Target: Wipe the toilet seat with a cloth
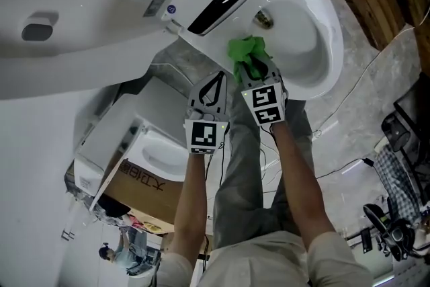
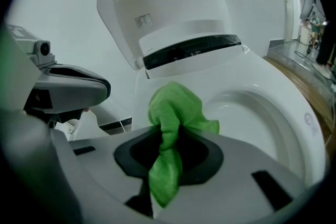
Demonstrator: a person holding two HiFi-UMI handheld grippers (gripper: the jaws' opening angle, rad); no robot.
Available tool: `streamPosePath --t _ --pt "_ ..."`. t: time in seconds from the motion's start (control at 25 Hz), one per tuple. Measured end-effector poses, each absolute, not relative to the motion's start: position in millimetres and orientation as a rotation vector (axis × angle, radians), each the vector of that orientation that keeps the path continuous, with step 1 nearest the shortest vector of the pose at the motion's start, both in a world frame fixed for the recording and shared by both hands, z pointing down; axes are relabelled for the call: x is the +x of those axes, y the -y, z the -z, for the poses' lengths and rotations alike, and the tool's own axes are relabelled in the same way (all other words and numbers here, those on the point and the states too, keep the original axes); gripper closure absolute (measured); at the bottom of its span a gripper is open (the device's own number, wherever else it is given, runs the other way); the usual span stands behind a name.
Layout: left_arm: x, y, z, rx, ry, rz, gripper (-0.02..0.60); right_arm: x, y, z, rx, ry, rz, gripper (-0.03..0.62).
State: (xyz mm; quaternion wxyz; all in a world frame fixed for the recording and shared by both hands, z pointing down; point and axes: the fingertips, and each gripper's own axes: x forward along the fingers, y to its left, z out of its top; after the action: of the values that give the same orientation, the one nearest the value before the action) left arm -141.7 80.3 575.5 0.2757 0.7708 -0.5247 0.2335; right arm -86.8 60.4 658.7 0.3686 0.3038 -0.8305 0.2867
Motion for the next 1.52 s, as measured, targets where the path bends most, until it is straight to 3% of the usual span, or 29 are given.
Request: streamPosePath --t 0.44,1.52 --pt "-126.8 -91.0 -579.0 2.049 1.411 -0.665 0.569 -79.2 -71.1 -659.3 0.757 2.159 -0.747 0.503" --pt "-31.7 -125.9 -585.9 2.028 1.306 -0.724 0.569 14.0 -130.8 -659.7 0.727 2.151 -0.829 0.503"
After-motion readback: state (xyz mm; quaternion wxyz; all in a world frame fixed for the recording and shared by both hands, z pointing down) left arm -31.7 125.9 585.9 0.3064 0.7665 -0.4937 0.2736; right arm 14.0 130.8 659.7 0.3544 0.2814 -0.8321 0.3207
